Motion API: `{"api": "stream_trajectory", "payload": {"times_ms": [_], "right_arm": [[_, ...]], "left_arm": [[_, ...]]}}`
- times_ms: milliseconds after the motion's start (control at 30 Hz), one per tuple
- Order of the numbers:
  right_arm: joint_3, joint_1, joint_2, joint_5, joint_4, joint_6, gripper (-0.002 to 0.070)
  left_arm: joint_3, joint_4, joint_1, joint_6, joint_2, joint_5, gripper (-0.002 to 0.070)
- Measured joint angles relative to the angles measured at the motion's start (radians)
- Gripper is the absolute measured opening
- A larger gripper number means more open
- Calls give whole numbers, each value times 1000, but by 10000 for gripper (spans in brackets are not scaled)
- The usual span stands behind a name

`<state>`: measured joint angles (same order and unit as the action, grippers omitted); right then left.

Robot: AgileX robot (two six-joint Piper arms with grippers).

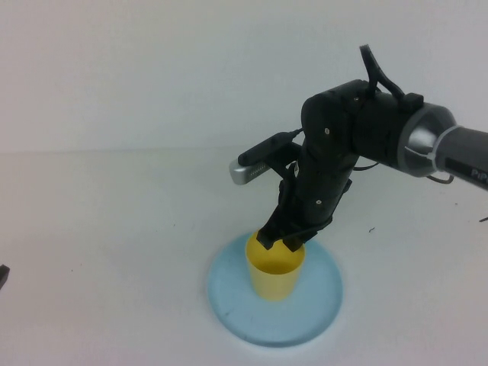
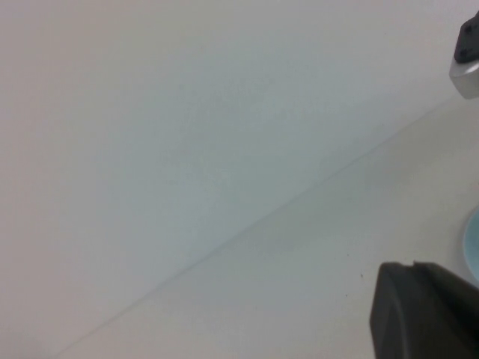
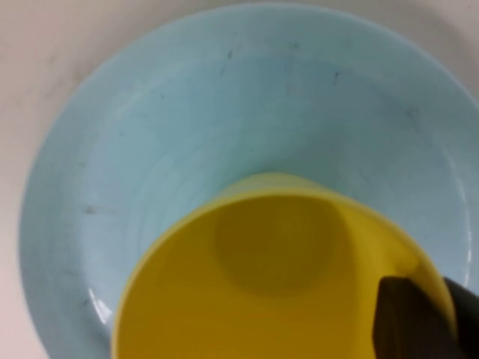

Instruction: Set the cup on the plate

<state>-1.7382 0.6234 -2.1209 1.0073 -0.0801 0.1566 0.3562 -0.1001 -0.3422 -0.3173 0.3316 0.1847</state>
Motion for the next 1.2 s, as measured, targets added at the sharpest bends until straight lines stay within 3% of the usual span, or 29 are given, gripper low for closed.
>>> {"api": "stream_trajectory", "payload": {"times_ms": [100, 267, 467, 700, 933, 1067, 1200], "right_arm": [[-6, 1, -2, 6, 2, 0, 130], [-34, 1, -2, 23, 6, -45, 353], [-104, 1, 15, 81, 27, -81, 411], [-110, 1, 191, 145, 93, -97, 403], [-96, 1, 462, 149, 140, -98, 310], [21, 1, 654, 106, 155, -93, 223], [269, 1, 863, -15, 153, -64, 142]], "left_arm": [[0, 0, 0, 0, 0, 0, 1], [0, 0, 0, 0, 0, 0, 1], [0, 0, 0, 0, 0, 0, 1], [0, 9, 0, 8, 0, 0, 1], [0, 9, 0, 26, 0, 0, 1], [0, 9, 0, 67, 0, -7, 1], [0, 9, 0, 67, 0, -7, 1]]}}
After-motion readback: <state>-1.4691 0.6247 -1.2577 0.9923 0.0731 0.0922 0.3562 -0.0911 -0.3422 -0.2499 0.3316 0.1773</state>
